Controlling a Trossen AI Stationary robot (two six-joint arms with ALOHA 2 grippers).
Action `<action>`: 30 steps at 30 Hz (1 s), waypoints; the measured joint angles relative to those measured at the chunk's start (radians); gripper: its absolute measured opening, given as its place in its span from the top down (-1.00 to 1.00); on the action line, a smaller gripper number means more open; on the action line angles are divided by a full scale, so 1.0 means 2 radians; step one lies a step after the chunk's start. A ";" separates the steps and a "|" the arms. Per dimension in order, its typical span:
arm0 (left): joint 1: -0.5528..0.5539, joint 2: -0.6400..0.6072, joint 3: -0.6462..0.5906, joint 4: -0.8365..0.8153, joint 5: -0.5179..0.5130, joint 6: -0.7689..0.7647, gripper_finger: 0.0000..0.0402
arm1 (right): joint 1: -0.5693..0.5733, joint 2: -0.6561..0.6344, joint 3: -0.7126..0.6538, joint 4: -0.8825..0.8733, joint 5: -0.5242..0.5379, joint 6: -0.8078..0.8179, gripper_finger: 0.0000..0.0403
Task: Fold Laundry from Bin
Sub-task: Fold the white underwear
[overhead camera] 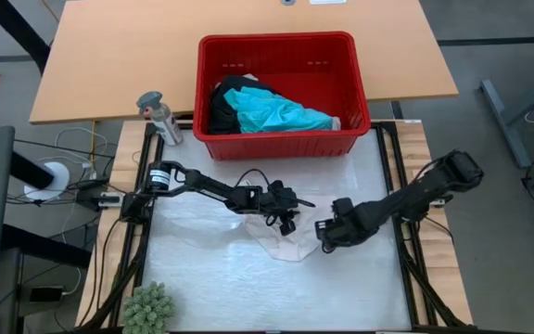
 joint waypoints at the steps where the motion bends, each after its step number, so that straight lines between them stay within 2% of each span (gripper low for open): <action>1: 0.000 0.000 0.000 0.001 0.000 0.000 0.49 | -0.004 0.009 0.000 -0.002 -0.001 0.001 -0.16; 7: 0.000 0.000 0.000 0.001 0.008 0.002 0.49 | -0.023 0.040 -0.001 0.007 -0.010 -0.006 -0.20; 19: 0.001 0.000 0.000 0.002 0.013 0.002 0.49 | -0.046 0.045 -0.001 0.026 -0.012 -0.033 -0.03; 24: 0.001 0.000 0.000 0.002 0.013 0.004 0.49 | -0.057 0.045 -0.001 0.026 -0.014 -0.037 0.16; 30: 0.001 0.000 0.000 0.007 0.013 0.004 0.49 | -0.062 0.045 -0.001 0.023 -0.023 -0.042 0.59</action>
